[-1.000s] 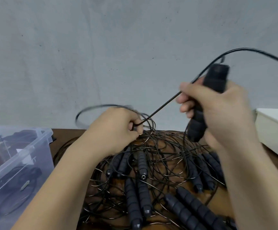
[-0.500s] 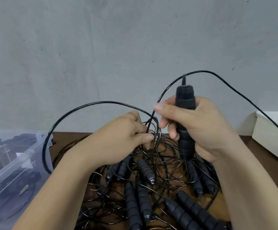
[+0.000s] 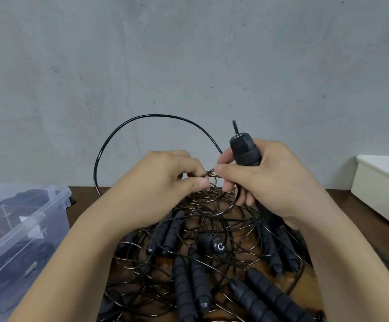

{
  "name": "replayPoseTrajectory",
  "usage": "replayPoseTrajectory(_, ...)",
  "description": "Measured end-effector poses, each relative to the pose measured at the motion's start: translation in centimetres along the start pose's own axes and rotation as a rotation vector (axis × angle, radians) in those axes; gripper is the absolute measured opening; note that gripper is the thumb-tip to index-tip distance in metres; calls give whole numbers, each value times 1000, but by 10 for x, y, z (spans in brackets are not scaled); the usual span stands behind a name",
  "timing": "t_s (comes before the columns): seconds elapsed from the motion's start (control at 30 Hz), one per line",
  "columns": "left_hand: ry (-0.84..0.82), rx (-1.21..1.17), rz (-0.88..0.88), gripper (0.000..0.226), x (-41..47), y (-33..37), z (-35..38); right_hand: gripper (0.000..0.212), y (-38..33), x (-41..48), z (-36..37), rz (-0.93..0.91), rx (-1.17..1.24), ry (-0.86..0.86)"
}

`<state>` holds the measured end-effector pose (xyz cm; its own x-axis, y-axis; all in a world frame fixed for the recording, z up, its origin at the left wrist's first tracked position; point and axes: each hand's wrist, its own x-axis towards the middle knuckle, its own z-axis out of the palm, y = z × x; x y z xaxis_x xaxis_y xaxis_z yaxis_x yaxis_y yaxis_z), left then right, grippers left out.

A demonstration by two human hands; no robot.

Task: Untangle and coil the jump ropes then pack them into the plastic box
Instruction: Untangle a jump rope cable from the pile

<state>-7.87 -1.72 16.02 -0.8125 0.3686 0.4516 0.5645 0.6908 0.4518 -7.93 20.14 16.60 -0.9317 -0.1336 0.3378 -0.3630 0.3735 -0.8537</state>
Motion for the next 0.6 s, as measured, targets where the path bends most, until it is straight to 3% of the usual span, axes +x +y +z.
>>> replayPoseTrajectory(0.23, 36, -37, -27, 12, -4, 4, -2, 17, 3, -1, -2, -35, 77, -13)
replayPoseTrajectory(0.43, 134, 5, -49, 11, 0, 9, 6, 11, 8, 5, 7, -157, 222, 273)
replayPoseTrajectory(0.6, 153, 138, -110, 12, 3, -4, 4, 11, 10, 8, 7, -161, 334, 367)
